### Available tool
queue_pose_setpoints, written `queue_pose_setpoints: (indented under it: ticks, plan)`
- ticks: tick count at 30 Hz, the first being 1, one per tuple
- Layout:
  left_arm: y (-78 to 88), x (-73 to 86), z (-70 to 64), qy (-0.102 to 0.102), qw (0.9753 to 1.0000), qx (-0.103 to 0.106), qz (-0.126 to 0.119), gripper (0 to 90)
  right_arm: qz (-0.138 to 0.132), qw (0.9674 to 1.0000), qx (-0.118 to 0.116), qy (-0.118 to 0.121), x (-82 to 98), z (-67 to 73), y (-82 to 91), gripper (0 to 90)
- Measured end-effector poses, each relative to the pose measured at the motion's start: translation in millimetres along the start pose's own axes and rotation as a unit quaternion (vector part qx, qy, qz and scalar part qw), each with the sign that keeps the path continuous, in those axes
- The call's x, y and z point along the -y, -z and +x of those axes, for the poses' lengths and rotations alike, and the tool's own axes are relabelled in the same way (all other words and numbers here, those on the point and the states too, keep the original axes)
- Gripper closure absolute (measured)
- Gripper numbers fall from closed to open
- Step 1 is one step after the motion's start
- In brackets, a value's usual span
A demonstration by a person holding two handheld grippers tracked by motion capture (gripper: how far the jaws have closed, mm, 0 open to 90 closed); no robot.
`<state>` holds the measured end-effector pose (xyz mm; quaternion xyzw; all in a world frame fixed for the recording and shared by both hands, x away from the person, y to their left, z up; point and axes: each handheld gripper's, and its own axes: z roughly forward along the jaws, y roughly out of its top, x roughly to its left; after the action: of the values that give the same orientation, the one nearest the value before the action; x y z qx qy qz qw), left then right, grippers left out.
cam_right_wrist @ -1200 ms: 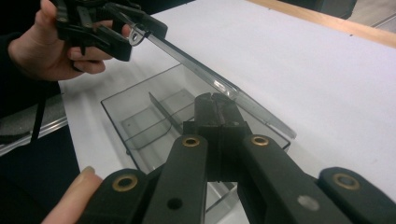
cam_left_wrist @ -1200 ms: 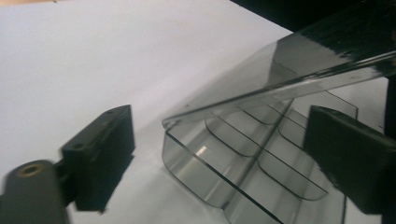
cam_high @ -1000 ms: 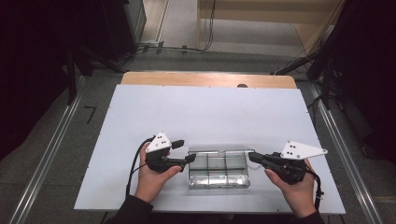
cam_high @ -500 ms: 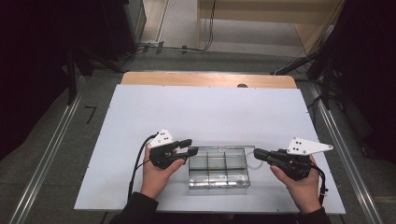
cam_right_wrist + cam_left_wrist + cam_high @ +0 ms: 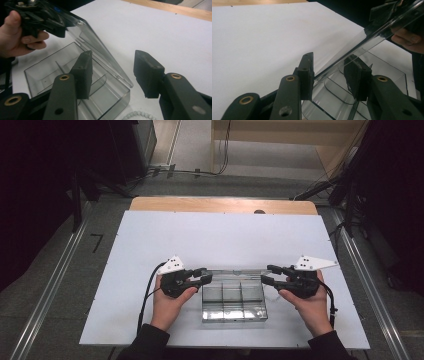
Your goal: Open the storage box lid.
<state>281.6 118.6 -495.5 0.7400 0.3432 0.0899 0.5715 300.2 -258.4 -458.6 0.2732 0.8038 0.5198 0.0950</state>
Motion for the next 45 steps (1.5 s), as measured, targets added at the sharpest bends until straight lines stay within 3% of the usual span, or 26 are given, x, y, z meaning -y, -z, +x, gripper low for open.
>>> queue_pose_setpoints:
  ticks: [6, 11, 20, 24, 28, 34, 45]
  plan:
    - [-3.8, 1.7, 5.0, 0.022, 0.9998, 0.001, 0.001, 63.1, 0.002, 0.9999, -0.011, -0.007, 4.6, -4.7, -14.2, 56.5]
    - [-6.9, 4.3, 8.1, 0.033, 0.9994, -0.007, -0.002, 65.2, -0.011, 0.9994, -0.01, -0.032, 11.7, -12.9, -19.5, 63.3]
    - [-11.3, 5.8, 15.4, 0.059, 0.9982, -0.009, -0.009, 71.3, -0.02, 0.9983, 0.033, -0.044, 14.0, -14.6, -29.8, 73.4]
    - [-11.5, 6.0, 16.7, 0.058, 0.9982, -0.01, -0.009, 72.8, -0.023, 0.9977, 0.048, -0.043, 14.6, -12.3, -30.8, 74.6]
    - [-11.8, 6.1, 17.9, 0.063, 0.9979, -0.015, -0.005, 74.8, -0.025, 0.9961, 0.056, -0.063, 15.0, -11.1, -32.4, 76.7]
    - [-12.4, 6.3, 20.9, 0.078, 0.9969, -0.013, -0.005, 76.6, -0.024, 0.9947, 0.047, -0.088, 17.1, -12.8, -34.7, 78.0]
    - [-15.8, 5.9, 27.9, 0.097, 0.9952, -0.01, -0.01, 77.1, -0.029, 0.9922, 0.049, -0.111, 16.1, -17.7, -38.9, 77.8]
